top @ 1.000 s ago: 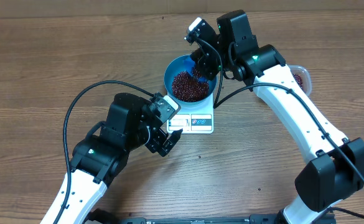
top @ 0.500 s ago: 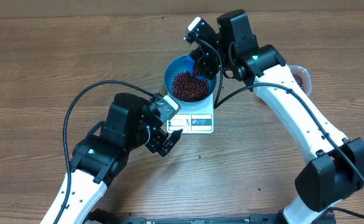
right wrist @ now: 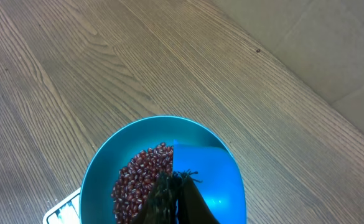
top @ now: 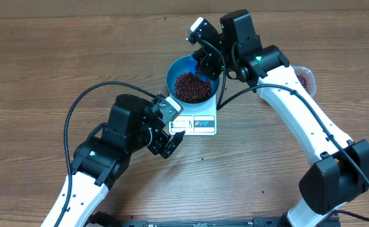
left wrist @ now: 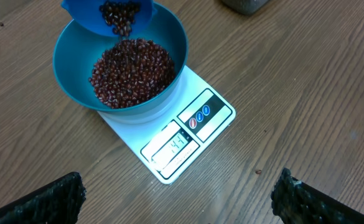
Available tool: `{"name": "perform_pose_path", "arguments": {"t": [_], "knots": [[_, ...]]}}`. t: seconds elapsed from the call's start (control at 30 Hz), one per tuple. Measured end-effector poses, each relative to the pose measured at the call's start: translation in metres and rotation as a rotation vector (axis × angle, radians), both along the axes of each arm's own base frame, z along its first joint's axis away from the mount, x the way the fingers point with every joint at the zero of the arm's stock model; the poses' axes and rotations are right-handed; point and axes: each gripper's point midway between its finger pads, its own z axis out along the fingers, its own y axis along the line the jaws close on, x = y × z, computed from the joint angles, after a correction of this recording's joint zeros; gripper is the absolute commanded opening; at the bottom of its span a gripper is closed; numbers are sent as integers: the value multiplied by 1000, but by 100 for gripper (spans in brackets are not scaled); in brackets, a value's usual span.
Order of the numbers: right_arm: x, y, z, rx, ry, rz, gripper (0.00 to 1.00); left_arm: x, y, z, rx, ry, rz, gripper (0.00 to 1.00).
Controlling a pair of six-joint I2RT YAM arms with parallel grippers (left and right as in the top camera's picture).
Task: Scoop item into bowl and weigh 150g on scale
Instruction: 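Hold the blue scoop tilted over the bowl, shaking beans out, right gripper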
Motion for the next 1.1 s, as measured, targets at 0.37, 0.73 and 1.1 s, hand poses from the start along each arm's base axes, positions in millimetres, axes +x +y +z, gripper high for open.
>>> {"name": "perform_pose_path", "arguments": {"t": [0.37,0.73,1.1], "knots": [[0,0,0,6,7,-8,4,0,0,0,0,0,0,99],[-3,5,2,106,99,-87,4,0,0,0,0,0,0,100],[-3,6,3,234,239,-247,4,0,0,0,0,0,0,100]]}}
